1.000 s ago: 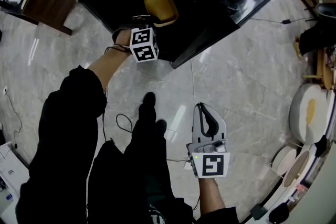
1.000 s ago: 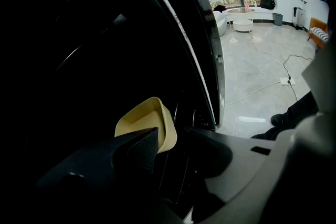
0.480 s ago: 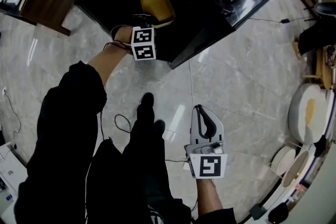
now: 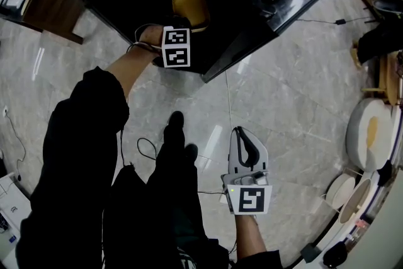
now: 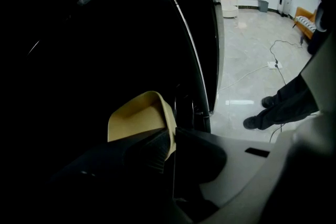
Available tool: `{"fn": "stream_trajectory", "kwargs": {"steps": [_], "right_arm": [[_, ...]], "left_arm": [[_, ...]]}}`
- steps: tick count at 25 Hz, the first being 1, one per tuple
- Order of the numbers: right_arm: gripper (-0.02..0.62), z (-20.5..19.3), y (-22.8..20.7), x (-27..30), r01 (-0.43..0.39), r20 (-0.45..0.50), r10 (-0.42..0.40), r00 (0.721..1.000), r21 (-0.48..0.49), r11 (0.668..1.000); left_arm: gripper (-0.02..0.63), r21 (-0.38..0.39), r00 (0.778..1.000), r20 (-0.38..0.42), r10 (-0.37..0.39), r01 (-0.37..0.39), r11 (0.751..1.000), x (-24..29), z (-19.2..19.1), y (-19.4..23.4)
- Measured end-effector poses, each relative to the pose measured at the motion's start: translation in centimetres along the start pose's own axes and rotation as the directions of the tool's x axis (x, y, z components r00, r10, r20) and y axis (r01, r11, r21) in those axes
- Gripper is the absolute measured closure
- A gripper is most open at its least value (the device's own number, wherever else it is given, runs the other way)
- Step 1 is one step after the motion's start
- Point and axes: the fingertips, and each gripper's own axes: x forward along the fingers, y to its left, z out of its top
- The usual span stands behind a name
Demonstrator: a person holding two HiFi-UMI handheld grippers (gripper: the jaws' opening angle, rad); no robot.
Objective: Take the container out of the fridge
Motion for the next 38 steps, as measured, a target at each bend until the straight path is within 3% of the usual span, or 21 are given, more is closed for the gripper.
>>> {"fn": "stream_trajectory", "kwargs": {"steps": [11,38], "right_arm": [[0.558,-0.1,-0.2,0.0,0.008,-0.007,-0.008,1.000,0.000,1.000],[0.558,0.5,-0.2,-0.7,0.011,0.005,-0.011,1.000,-0.005,1.000]], "left_arm": [[0.575,-0.020,0.999,-0.011,-0.038,0.038,0.999,0.3,0.1,-0.3],[0.577,-0.021,1.000,-0.011,-0.017,0.016,1.000,-1.9,0.9,-0.4]]}}
